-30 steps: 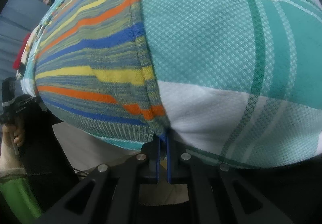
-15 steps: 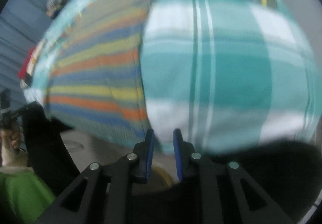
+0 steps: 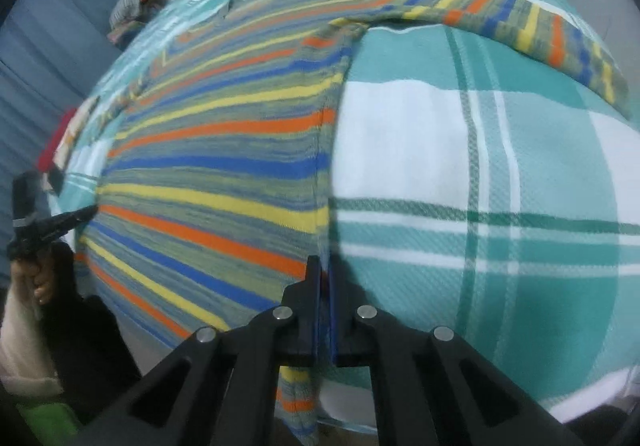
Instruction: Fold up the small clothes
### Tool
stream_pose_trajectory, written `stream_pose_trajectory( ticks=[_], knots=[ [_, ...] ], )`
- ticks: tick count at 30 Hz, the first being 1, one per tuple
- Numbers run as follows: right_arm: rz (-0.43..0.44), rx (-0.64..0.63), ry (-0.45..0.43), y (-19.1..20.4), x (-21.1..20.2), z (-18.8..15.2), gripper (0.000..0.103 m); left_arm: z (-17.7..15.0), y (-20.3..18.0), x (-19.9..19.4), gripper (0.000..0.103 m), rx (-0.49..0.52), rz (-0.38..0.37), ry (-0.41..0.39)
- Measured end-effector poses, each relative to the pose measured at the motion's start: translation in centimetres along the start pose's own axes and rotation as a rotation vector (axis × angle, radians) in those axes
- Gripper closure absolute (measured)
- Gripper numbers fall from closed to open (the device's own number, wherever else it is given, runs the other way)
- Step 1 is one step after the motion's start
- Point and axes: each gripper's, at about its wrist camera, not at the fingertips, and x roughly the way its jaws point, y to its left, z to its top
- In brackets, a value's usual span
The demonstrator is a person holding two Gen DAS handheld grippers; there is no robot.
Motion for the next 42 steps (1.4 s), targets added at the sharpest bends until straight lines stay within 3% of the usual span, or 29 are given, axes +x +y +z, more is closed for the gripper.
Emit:
stream_pose_trajectory(
  ticks=[4,6,8,10,12,14,16,19,23,27,28,29,30,33,34,37,42],
  knots=[
    [0.0,0.01,-0.013,-0.5,0.4,0.2,0.1,-0.4,-1.5,-1.4,0.09,0.06,0.087,-0.03],
    [0.057,0.042,-0.017,-1.2,-0.4,0.1,0.09,-0.5,-2.1,-2.8,0.048,0.092,0.148,-0.055],
    [0.093,0.09,-0.029,-2.3,-2.0,-0.3,0.066,-0.3,-2.5,-4.7,0.031,0.113,0.19,-0.12],
    [0.104,0.125,-0.076,-3.8,-4.0,-0.4,0.048,0.6,-2.5,-6.9,0.025,0.116,0.2,-0.201],
    [0.067,0.18,-0.157,-6.7,-6.8,0.2,0.047,2.0,-2.1,-8.7,0.012,0.081,0.201,-0.289],
    [0.024,0.274,-0.253,-11.0,-9.4,1.5,0.047,3.0,-1.4,-9.7,0.007,0.037,0.211,-0.383],
    [0.009,0.4,-0.341,-15.6,-11.2,2.9,0.046,4.0,-0.4,-9.6,0.007,-0.012,0.207,-0.446],
    [0.059,0.541,-0.384,-21.2,-11.5,5.1,0.046,4.9,1.6,-7.2,0.007,-0.106,0.22,-0.485],
    [0.095,0.637,-0.366,-25.7,-8.7,8.5,0.046,4.9,3.7,-4.6,0.007,-0.204,0.205,-0.392],
    [0.147,0.665,-0.269,-27.0,-4.8,10.6,0.046,4.5,4.1,-4.9,0.007,-0.234,0.218,-0.405],
    [0.16,0.672,-0.271,-27.1,-4.3,10.9,0.056,4.4,4.1,-5.0,0.007,-0.237,0.222,-0.402],
    [0.174,0.672,-0.274,-27.4,-4.1,11.1,0.101,4.4,4.3,-4.9,0.007,-0.249,0.221,-0.395],
    [0.168,0.647,-0.255,-27.3,-4.1,11.7,0.101,4.2,4.2,-4.9,0.007,-0.254,0.221,-0.392],
    [-0.003,0.594,-0.274,-27.5,-5.5,11.9,0.102,4.1,4.4,-4.8,0.007,-0.263,0.226,-0.387],
    [-0.021,0.595,-0.27,-27.7,-5.3,11.8,0.102,4.2,4.4,-4.7,0.007,-0.262,0.231,-0.386],
    [0.013,0.571,-0.274,-27.8,-5.0,11.6,0.101,4.3,4.2,-4.7,0.007,-0.249,0.24,-0.388],
    [0.182,0.662,-0.328,-29.3,-5.2,10.2,0.074,4.3,3.3,-4.3,0.007,-0.206,0.264,-0.389]
  ],
)
